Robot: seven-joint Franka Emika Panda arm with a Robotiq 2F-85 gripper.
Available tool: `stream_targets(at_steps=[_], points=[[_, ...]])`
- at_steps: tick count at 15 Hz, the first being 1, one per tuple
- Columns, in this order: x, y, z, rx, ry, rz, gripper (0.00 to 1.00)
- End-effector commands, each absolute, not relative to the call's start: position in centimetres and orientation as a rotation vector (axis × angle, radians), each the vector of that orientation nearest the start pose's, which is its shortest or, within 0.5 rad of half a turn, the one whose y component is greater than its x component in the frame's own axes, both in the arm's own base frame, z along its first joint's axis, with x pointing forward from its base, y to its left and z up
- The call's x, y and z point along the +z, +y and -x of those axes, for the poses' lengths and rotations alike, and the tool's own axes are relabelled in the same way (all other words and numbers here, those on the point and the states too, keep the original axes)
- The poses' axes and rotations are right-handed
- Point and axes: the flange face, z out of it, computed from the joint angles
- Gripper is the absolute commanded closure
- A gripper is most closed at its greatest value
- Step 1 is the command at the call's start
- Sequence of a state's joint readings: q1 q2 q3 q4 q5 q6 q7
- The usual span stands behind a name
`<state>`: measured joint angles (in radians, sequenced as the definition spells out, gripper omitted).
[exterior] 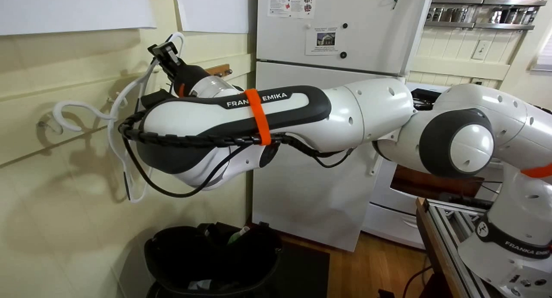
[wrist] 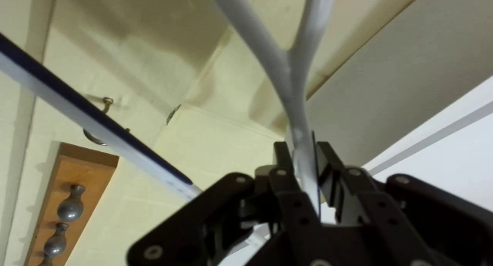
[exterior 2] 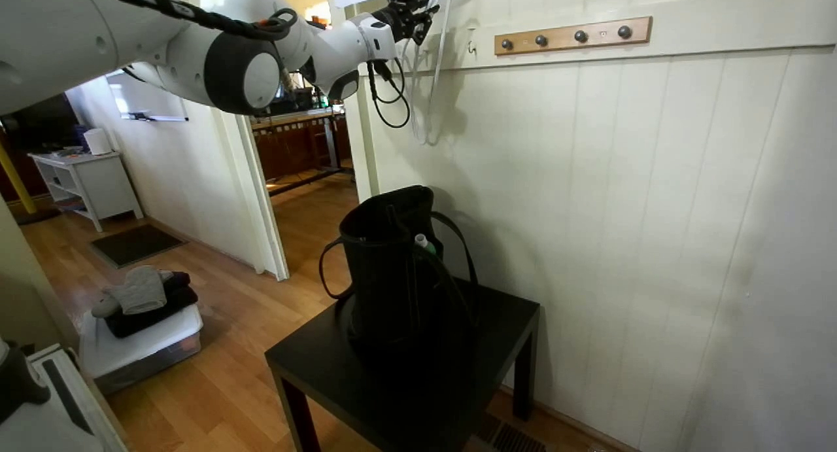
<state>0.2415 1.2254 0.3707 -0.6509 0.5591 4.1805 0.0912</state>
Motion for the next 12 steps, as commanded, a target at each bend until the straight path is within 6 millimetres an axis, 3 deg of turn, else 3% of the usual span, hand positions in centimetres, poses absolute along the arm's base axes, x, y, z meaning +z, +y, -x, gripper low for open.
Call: stream_targets(at_steps=[1,12], points=[[42.7,16.6,-71.9,-2.073,0.99,1.153,0.94],[43.0,17.8,-71.7,-2.023,0.985,1.122,0.94]])
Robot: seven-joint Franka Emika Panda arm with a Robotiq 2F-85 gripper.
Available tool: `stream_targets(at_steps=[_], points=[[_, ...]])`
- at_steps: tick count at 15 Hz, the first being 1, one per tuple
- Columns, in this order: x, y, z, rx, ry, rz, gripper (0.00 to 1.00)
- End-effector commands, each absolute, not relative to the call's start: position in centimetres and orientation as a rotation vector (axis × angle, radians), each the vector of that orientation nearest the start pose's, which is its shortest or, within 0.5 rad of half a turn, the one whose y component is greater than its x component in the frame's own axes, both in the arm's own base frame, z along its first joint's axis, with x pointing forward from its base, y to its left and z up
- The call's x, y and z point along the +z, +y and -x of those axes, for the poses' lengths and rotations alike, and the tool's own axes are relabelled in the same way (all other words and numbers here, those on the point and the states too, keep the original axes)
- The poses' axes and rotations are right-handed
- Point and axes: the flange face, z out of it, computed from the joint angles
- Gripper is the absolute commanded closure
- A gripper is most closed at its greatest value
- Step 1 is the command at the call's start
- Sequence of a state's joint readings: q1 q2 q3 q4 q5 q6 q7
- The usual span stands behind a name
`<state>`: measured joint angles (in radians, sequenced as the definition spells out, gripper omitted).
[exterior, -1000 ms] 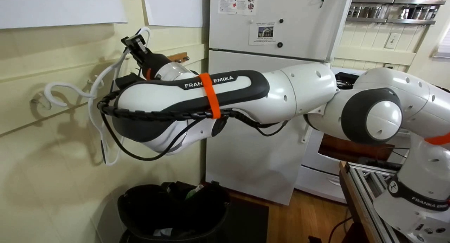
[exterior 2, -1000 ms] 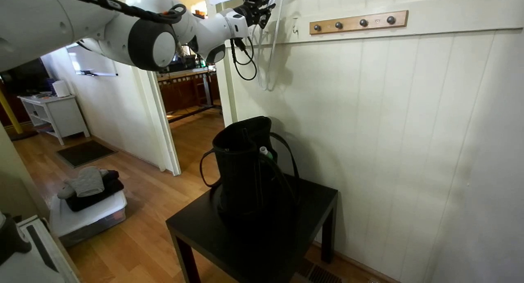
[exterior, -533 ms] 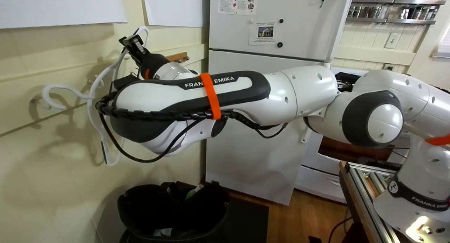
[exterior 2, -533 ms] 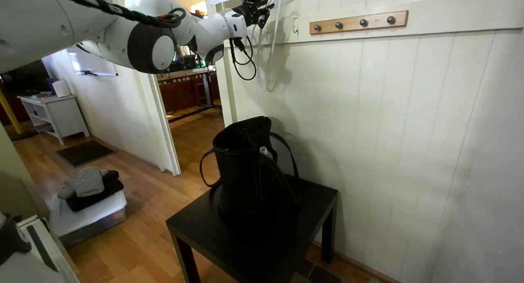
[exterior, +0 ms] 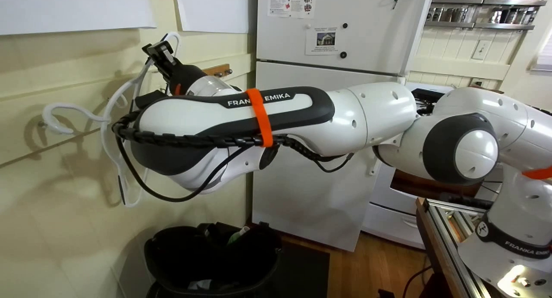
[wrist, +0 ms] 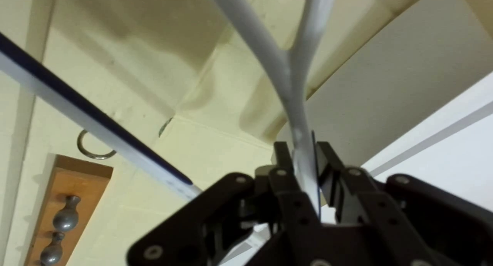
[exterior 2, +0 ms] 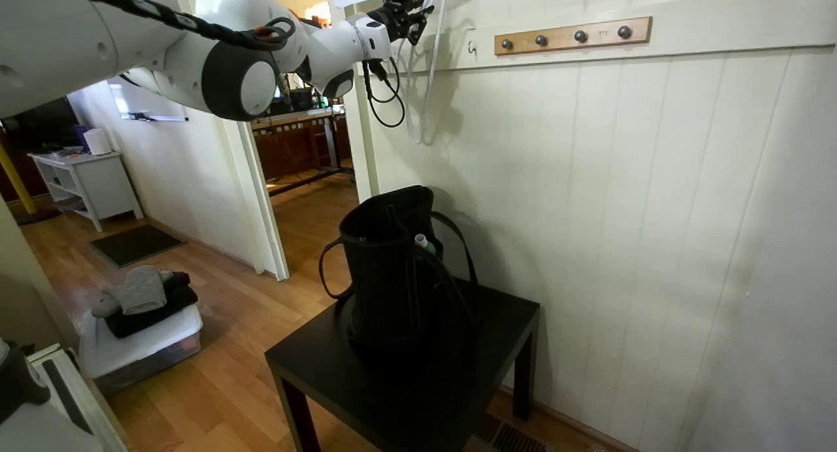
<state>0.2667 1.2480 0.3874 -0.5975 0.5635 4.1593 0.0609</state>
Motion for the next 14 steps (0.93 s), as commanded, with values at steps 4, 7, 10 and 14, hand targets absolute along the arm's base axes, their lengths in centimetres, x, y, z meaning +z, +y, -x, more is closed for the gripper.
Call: stream_targets(at_steps=[4,7,10,14], points=[[42.78,17.92,-71.77,-2.011,0.994,1.13,0.94],[42.7,17.76,-71.63,-2.04,0.984,1.133,0.78],[42.7,17.62,-71.72,-2.035,0.986,1.131,0.78],[42.59,17.25,-71.26,-2.052,1.023,1.09,0.94]])
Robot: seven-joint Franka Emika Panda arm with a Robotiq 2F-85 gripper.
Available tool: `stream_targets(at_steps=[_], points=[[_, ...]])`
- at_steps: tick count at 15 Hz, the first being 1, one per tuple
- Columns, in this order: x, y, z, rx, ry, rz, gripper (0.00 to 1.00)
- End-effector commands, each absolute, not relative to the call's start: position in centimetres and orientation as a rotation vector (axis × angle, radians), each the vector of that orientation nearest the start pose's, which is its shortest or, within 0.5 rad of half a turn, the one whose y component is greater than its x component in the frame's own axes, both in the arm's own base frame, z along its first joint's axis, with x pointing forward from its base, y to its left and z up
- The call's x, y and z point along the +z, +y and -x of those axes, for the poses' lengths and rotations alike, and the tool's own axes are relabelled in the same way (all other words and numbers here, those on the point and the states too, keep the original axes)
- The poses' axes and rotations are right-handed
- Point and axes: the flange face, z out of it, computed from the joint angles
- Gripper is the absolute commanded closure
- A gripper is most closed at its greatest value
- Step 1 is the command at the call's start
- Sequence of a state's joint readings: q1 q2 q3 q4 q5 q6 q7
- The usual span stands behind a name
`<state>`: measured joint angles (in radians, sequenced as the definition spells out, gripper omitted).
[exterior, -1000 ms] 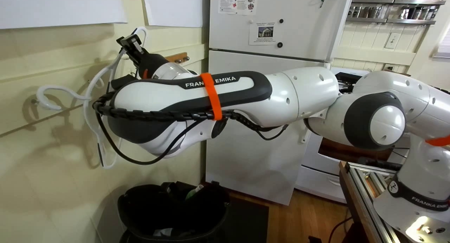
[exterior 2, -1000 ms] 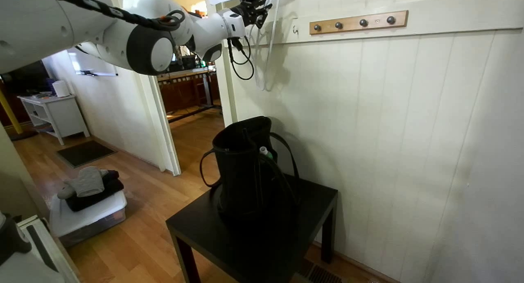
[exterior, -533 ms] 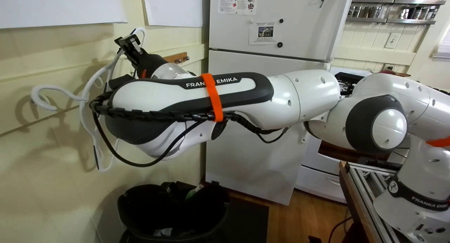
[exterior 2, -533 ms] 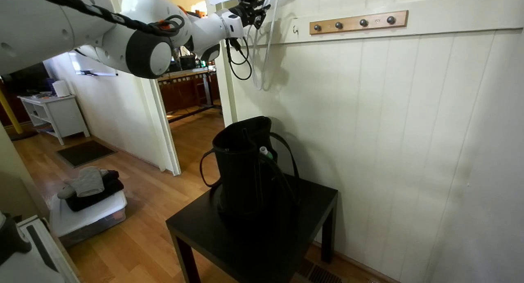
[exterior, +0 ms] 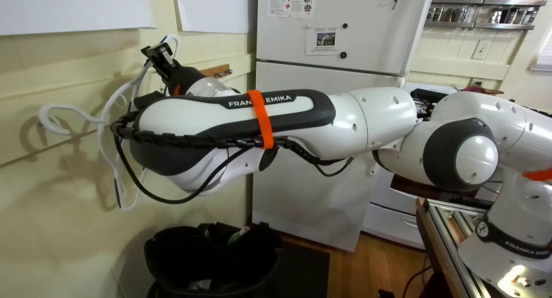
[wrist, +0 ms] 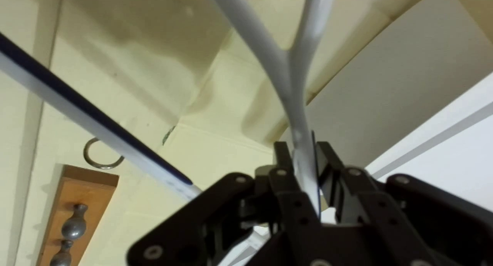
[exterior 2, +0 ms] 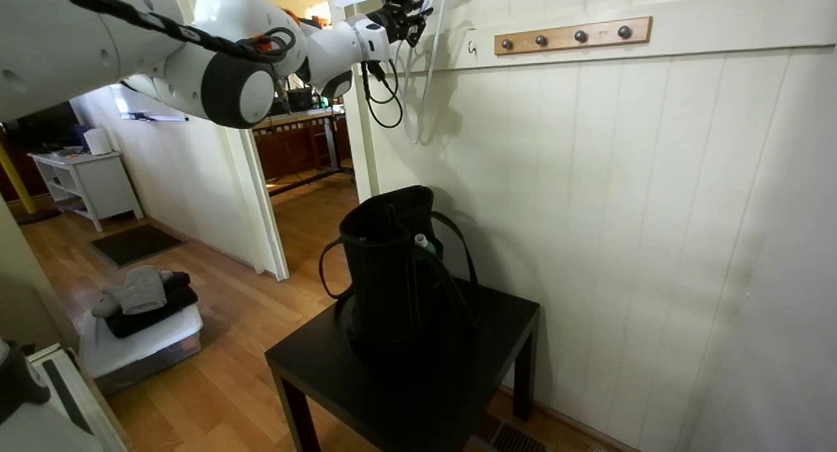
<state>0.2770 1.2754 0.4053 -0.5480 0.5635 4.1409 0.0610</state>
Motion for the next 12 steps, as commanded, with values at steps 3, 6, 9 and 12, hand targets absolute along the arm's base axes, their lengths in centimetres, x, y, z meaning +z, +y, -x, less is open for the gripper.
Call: stream_targets(at_steps=[3,6,9,12], points=[[43.0,16.7,-70.6,-2.059,1.086,1.013,0.94],[43.0,16.3,-70.4,-2.056,1.107,0.983,0.94],[43.0,15.8,-70.1,-2.011,1.18,0.935,0.94],[42.9,15.3,-69.8,-1.967,1.253,0.874,0.94]])
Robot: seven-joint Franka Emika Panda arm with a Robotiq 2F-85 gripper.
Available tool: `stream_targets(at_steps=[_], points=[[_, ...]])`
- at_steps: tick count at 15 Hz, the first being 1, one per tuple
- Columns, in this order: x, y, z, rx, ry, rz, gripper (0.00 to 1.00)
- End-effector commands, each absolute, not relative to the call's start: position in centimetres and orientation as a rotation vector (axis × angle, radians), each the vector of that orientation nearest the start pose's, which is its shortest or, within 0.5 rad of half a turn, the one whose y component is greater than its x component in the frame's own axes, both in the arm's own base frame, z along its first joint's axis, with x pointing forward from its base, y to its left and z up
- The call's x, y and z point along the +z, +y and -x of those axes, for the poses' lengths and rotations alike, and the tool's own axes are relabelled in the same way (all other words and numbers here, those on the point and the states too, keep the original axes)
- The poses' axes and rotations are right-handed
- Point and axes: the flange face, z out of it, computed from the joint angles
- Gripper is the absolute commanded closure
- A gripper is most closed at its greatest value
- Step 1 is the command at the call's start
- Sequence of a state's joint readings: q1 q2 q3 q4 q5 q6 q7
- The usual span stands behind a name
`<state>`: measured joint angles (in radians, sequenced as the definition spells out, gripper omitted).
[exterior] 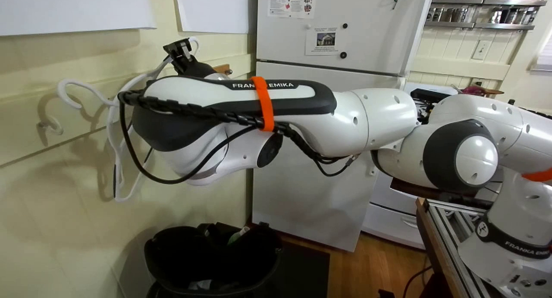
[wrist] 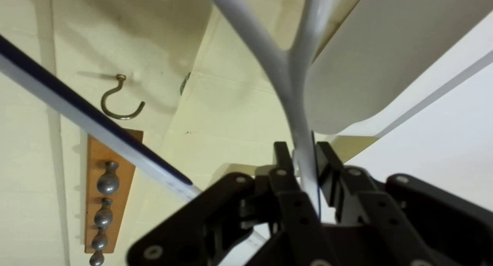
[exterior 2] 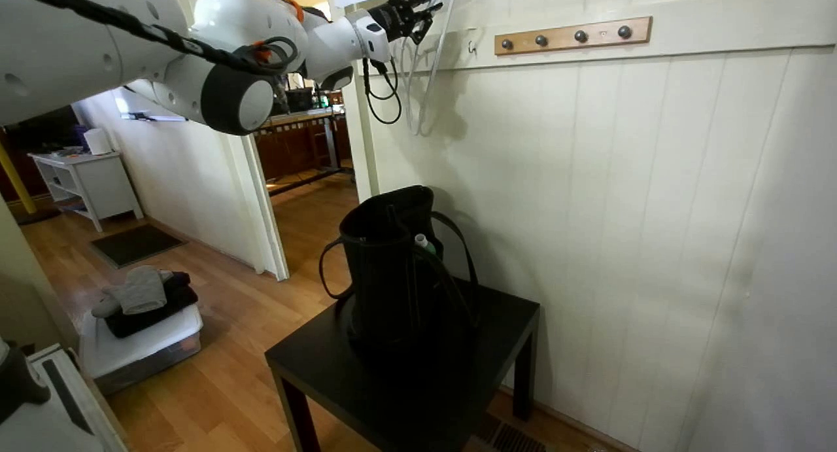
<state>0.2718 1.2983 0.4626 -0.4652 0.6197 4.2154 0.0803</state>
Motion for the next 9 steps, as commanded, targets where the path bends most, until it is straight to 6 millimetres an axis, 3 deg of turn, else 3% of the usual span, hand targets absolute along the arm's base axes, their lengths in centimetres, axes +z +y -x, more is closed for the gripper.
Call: stream_targets(at_steps=[1,9], points=[[43.5,14.3,-70.3,-1.949,1.262,0.867,0.94],[40.9,14.0,-70.3,-1.892,1.383,0.881,0.94]])
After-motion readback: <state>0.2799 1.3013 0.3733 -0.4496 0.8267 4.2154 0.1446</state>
